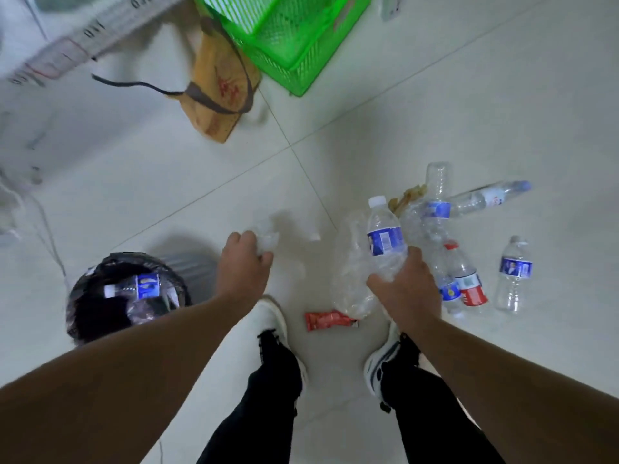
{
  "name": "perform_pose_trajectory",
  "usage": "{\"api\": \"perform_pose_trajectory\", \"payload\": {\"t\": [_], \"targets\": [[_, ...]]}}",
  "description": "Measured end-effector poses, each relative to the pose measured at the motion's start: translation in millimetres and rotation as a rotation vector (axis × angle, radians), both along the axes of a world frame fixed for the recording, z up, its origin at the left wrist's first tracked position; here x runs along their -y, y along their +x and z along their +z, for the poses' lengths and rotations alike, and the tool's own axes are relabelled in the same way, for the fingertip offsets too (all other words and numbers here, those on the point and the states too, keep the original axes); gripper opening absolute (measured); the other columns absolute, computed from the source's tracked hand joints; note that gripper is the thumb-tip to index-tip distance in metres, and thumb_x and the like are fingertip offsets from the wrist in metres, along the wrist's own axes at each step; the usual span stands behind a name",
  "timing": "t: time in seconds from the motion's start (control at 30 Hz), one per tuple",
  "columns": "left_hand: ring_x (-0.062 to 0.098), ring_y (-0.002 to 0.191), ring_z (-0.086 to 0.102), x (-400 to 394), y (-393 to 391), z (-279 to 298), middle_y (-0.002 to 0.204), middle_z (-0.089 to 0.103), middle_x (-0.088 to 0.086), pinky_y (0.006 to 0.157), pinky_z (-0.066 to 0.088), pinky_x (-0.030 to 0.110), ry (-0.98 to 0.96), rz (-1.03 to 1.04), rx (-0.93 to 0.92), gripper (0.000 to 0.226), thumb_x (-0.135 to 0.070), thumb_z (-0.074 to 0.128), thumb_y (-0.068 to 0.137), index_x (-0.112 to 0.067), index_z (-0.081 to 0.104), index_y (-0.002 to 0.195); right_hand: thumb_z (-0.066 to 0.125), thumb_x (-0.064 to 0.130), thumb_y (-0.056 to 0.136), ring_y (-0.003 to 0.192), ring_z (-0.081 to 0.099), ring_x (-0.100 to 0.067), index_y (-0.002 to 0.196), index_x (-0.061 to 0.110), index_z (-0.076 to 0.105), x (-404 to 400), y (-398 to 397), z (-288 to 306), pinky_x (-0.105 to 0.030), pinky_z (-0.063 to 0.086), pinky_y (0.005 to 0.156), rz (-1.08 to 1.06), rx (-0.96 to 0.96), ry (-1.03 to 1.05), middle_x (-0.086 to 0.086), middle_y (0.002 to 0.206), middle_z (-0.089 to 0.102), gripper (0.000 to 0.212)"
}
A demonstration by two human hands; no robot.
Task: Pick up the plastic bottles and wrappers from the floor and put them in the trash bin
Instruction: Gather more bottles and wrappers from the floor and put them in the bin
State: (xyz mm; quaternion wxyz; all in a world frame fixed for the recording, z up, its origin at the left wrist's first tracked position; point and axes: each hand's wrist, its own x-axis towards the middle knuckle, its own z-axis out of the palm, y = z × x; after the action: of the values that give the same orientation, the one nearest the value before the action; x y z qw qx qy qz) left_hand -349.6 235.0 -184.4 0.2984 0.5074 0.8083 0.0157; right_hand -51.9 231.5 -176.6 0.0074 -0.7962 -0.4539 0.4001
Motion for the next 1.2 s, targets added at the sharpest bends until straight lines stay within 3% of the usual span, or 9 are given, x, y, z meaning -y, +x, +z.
{"api": "perform_pose_trajectory", "payload": {"t": [0.27, 0.37, 0.5, 0.57, 0.7, 0.8, 0.97, 1.1, 1.2], "targets": [[0.032, 0.078, 0.047, 44.7, 29.3, 120.6, 0.090, 0.046, 0.007, 0.073, 0.041, 0.044, 0.003, 0.145, 0.046, 0.022, -0.013, 0.063, 0.087, -0.015, 0.043, 0.077, 0.075, 0.052, 0.061, 0.083, 0.063, -0.010, 0.115, 0.038, 0.038, 12.7, 31.7, 114.8, -0.025, 0.042, 0.061, -0.070, -0.119, -0.017, 0.016, 0.096, 0.060, 0.067], [0.035, 0.088, 0.051, 63.7, 33.2, 147.9, 0.097, 0.053, 0.014, 0.080, 0.043, 0.045, -0.013, 0.201, 0.010, 0.010, -0.011, 0.062, 0.090, -0.003, 0.055, 0.089, 0.078, 0.048, 0.063, 0.081, 0.065, -0.008, 0.116, 0.036, 0.042, 17.5, 50.7, 139.8, -0.027, 0.047, 0.062, -0.053, -0.140, -0.033, 0.014, 0.095, 0.063, 0.065], [0.041, 0.092, 0.055, 95.7, 48.6, 175.1, 0.094, 0.057, 0.025, 0.085, 0.043, 0.050, -0.016, 0.242, -0.052, 0.012, -0.004, 0.061, 0.093, 0.007, 0.063, 0.097, 0.078, 0.048, 0.060, 0.080, 0.059, 0.002, 0.113, 0.042, 0.041, 29.6, 89.4, 168.7, -0.020, 0.038, 0.059, -0.038, -0.142, -0.041, 0.018, 0.093, 0.061, 0.065], [0.043, 0.092, 0.055, 110.4, 59.1, 182.6, 0.092, 0.058, 0.029, 0.086, 0.041, 0.051, -0.008, 0.232, -0.065, 0.011, -0.002, 0.061, 0.094, 0.010, 0.063, 0.095, 0.078, 0.050, 0.058, 0.079, 0.060, 0.002, 0.110, 0.045, 0.044, 38.9, 113.0, 179.2, -0.024, 0.042, 0.061, -0.067, -0.132, -0.038, 0.018, 0.092, 0.062, 0.062], [0.034, 0.088, 0.046, 132.7, 88.0, 181.9, 0.100, 0.053, 0.028, 0.085, 0.036, 0.044, -0.006, 0.211, -0.002, 0.008, 0.000, 0.062, 0.094, 0.008, 0.059, 0.095, 0.079, 0.051, 0.060, 0.076, 0.062, -0.003, 0.106, 0.044, 0.044, 60.8, 165.3, 187.0, -0.032, 0.047, 0.067, -0.115, -0.040, -0.024, 0.015, 0.089, 0.065, 0.058], [0.040, 0.092, 0.050, 142.1, 95.8, 177.9, 0.106, 0.050, 0.029, 0.087, 0.038, 0.044, 0.011, 0.153, 0.062, 0.009, 0.001, 0.061, 0.095, 0.008, 0.057, 0.099, 0.084, 0.048, 0.064, 0.079, 0.064, -0.017, 0.110, 0.039, 0.047, 85.6, 193.3, 189.6, -0.036, 0.049, 0.073, -0.159, 0.022, -0.017, 0.013, 0.091, 0.064, 0.060], [0.038, 0.084, 0.057, 166.4, 94.8, 189.9, 0.083, 0.054, 0.010, 0.070, 0.037, 0.038, -0.031, 0.179, 0.086, 0.011, -0.005, 0.059, 0.096, -0.006, 0.049, 0.091, 0.084, 0.044, 0.067, 0.082, 0.064, -0.012, 0.116, 0.031, 0.050, 139.7, 209.8, 209.2, -0.038, 0.053, 0.074, -0.250, 0.045, -0.006, 0.006, 0.095, 0.067, 0.061], [0.025, 0.071, 0.052, 174.6, 103.5, 198.2, 0.082, 0.052, 0.000, 0.065, 0.035, 0.036, 0.010, 0.143, 0.153, 0.021, -0.010, 0.057, 0.096, -0.022, 0.040, 0.095, 0.083, 0.046, 0.065, 0.083, 0.067, -0.014, 0.120, 0.030, 0.051, 162.9, 202.5, 213.4, -0.037, 0.054, 0.071, -0.294, -0.014, -0.015, 0.005, 0.095, 0.069, 0.065], [0.022, 0.068, 0.054, 177.7, 119.7, 191.1, 0.079, 0.055, -0.001, 0.057, 0.033, 0.036, 0.026, 0.106, 0.162, 0.021, -0.028, 0.059, 0.094, -0.029, 0.037, 0.092, 0.085, 0.046, 0.067, 0.085, 0.069, -0.016, 0.117, 0.033, 0.051, 171.3, 191.6, 196.3, -0.037, 0.055, 0.072, -0.241, -0.071, -0.038, 0.007, 0.096, 0.069, 0.062]]}}
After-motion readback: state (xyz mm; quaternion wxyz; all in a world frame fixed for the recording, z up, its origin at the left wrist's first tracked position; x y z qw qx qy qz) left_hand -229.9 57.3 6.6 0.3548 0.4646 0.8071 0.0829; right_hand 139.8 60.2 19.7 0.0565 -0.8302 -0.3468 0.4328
